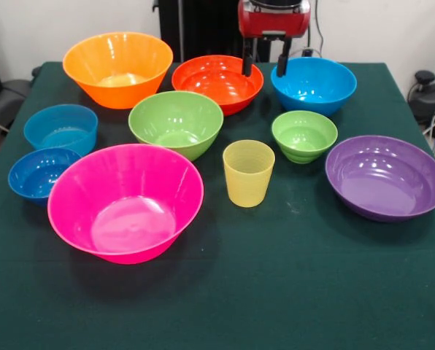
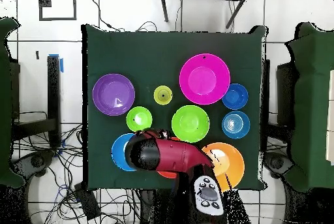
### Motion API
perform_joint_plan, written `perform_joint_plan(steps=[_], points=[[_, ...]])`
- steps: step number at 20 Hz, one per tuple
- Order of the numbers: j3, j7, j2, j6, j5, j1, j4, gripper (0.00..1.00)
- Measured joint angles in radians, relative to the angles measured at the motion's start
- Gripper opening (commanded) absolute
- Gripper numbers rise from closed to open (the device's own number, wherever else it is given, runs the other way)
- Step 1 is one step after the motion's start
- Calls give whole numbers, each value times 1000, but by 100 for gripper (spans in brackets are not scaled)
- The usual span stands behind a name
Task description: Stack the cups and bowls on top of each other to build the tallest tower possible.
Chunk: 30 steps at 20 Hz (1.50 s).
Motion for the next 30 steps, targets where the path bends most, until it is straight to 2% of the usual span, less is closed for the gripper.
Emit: perform_joint_plan(steps=[7,10,14,19,30], points=[[-32,54,49,-149,3,1,0,100],[-55,111,85,-233,20,2,9,100],[-75,199,119,-298,40,2,27,100],[-97,291,132,-295,46,3,47,100],[-118,325,139,-258,54,18,49,100]])
